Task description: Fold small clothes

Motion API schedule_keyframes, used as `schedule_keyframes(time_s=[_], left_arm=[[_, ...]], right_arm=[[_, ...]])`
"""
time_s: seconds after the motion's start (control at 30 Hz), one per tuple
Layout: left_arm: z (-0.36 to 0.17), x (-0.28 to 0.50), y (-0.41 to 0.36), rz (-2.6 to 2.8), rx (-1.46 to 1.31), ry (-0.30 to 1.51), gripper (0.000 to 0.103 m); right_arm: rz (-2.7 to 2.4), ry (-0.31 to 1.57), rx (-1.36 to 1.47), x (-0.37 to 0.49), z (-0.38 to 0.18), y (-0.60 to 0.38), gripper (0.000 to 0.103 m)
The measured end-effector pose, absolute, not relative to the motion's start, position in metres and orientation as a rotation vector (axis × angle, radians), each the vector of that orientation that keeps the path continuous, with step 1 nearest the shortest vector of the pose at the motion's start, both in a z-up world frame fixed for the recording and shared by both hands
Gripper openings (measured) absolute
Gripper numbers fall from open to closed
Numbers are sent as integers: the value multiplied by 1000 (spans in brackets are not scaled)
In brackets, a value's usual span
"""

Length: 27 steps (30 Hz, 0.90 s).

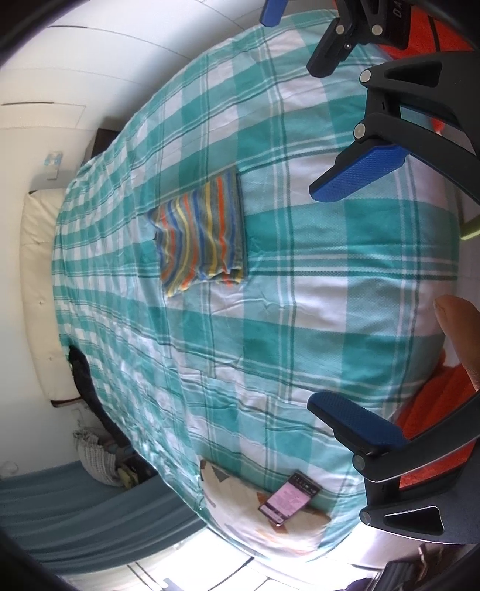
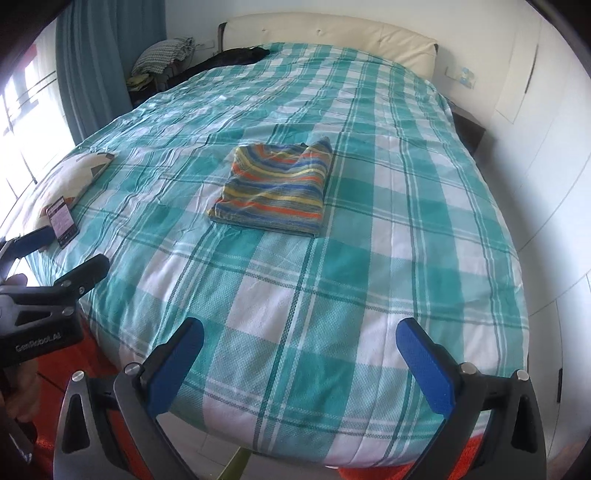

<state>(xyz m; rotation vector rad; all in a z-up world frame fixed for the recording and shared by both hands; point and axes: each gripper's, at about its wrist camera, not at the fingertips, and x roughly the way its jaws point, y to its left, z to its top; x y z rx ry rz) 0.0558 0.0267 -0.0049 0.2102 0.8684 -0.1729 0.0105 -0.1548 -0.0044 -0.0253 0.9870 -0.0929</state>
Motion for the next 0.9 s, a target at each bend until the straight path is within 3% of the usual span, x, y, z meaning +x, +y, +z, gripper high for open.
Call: schedule_keyframes(time_s=[0.9], left_arm=[[9,56,25,-124,218,872,103]], right_arm=[[-119,954,-40,-4,24,-148,102]])
